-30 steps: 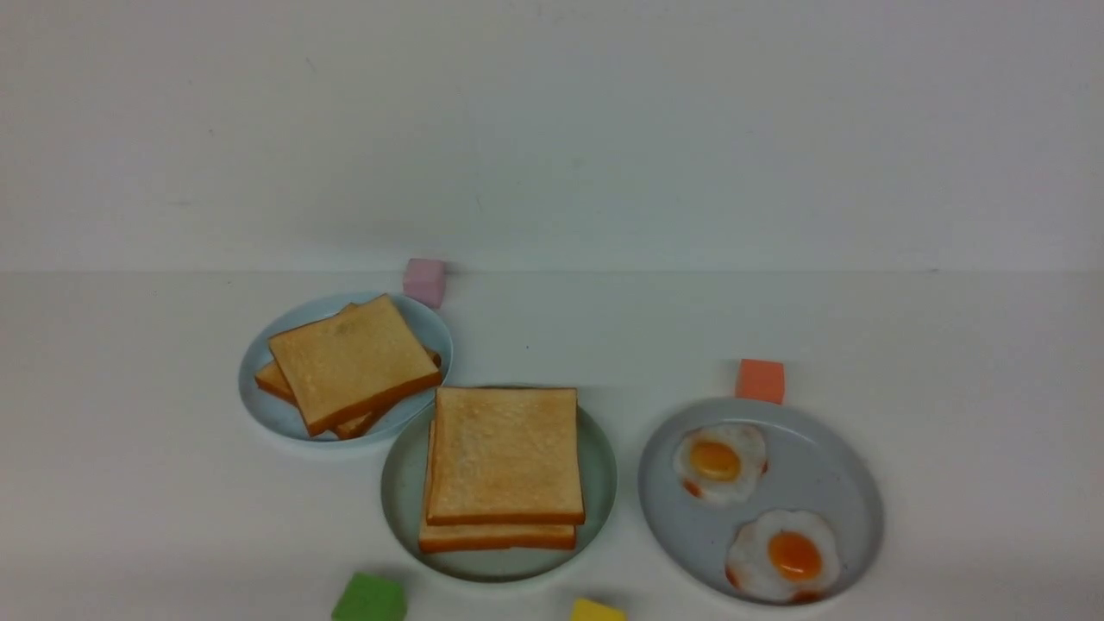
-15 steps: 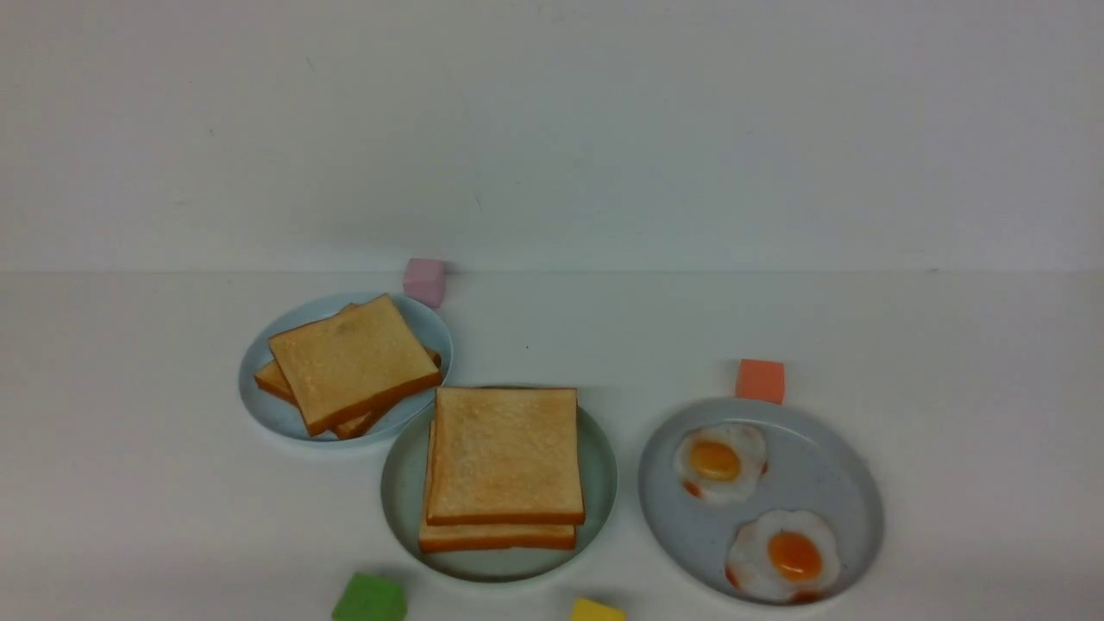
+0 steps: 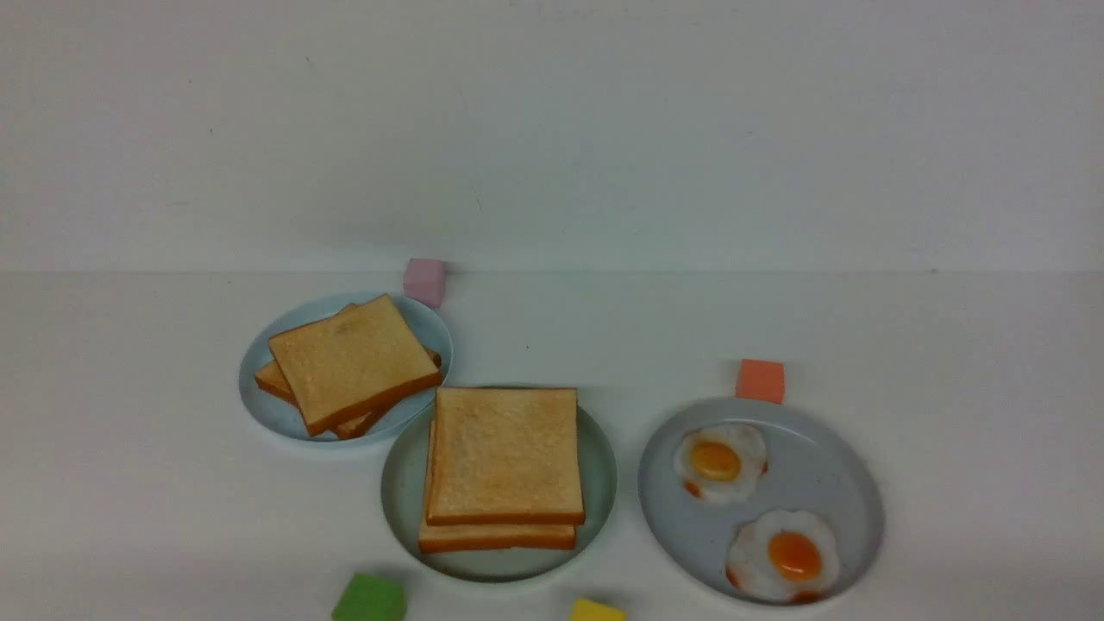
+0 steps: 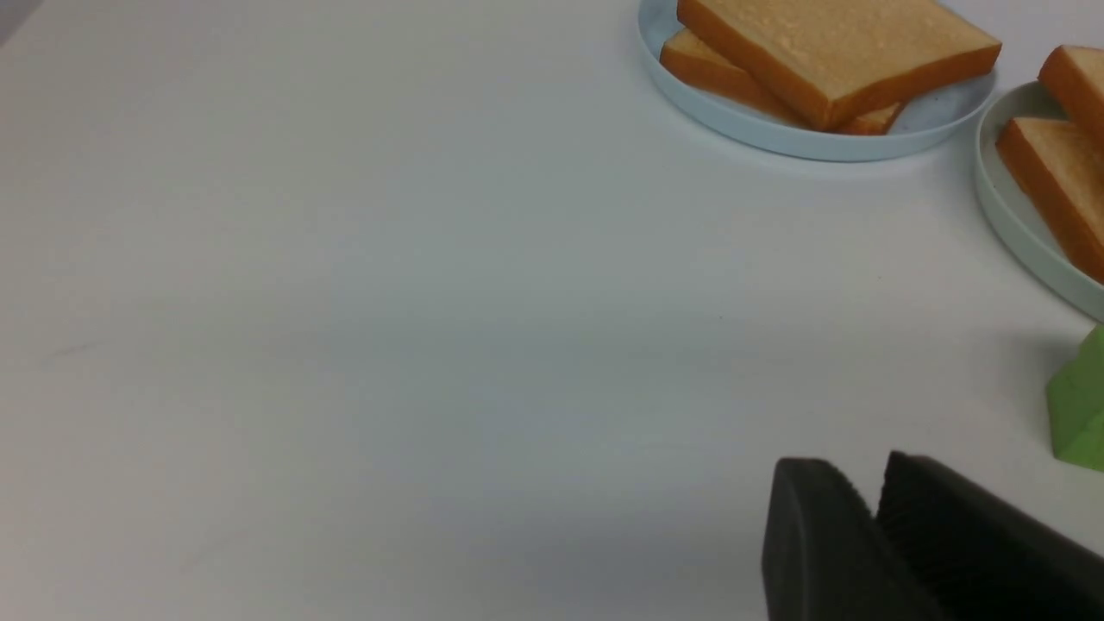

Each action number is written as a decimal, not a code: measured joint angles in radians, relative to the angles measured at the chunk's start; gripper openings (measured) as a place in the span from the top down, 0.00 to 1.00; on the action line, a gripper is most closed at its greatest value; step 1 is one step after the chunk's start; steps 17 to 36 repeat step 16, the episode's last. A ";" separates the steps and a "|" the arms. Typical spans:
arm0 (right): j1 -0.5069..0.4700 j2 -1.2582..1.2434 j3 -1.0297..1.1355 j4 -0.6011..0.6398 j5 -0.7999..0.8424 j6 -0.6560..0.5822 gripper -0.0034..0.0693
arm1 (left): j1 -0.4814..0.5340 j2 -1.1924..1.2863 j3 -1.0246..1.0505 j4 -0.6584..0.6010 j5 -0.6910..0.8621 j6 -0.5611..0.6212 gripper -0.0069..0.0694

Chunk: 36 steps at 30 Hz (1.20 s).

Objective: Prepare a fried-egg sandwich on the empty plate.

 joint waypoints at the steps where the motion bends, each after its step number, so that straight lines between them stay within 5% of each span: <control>1: 0.000 0.000 0.000 0.000 0.000 0.000 0.74 | 0.000 0.000 0.000 0.000 0.000 0.000 0.74; 36: 0.000 0.000 0.000 0.000 0.000 0.000 0.74 | 0.000 0.000 0.000 0.000 0.000 0.000 0.72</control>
